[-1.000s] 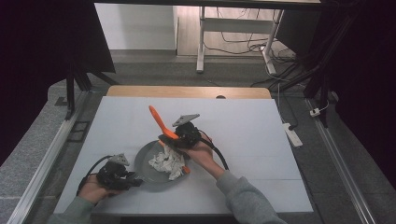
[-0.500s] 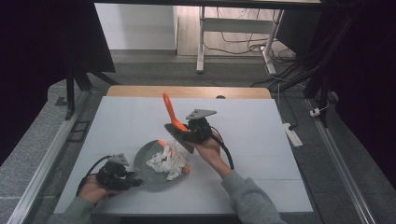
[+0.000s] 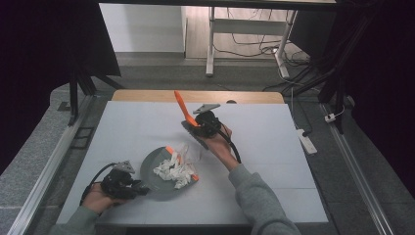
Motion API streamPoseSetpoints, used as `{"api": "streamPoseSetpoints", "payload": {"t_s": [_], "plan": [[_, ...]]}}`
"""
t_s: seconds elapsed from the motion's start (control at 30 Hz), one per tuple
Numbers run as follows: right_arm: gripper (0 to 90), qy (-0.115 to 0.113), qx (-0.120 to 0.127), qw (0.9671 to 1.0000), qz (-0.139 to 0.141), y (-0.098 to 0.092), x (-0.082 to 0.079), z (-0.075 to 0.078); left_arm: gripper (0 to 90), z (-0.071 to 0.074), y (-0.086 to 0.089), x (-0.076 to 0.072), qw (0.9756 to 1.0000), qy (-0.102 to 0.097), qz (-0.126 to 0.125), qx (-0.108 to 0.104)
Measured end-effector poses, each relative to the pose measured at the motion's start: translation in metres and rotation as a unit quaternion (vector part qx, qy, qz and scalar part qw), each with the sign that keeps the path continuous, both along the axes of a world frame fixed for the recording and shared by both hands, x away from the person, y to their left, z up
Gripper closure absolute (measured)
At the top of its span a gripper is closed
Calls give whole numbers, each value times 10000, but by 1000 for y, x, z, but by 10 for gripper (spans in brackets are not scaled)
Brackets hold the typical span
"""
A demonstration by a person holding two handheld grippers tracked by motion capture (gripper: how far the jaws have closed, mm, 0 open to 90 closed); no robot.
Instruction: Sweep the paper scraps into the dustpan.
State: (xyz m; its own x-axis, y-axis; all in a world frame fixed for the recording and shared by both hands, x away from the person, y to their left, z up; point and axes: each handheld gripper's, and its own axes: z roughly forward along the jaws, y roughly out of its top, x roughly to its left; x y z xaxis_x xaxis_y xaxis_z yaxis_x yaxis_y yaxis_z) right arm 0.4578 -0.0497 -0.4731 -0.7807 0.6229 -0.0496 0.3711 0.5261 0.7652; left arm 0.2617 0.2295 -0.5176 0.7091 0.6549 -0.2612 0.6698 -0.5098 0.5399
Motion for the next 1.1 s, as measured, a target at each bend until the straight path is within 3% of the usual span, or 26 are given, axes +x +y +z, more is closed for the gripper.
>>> {"api": "streamPoseSetpoints", "payload": {"t_s": [0.1,0.23,0.53,0.67,0.97,1.1], "plan": [[698,64,-210,9998,33,7,4,-6,615,0,0,0,10000,-4,-4,6],[699,187,-278,9993,154,16,2,-12,615,0,0,0,10000,-3,-3,4],[698,261,-555,9960,654,37,-30,-15,615,0,0,0,10000,-15,18,12],[699,328,-472,9945,877,43,-46,-14,615,0,-1,1,10000,-13,27,2],[699,585,104,9876,1451,46,-81,-7,615,0,-1,0,10000,-26,23,16],[698,390,422,9878,1445,38,-88,5,615,0,-1,0,10000,-25,28,17]]}}
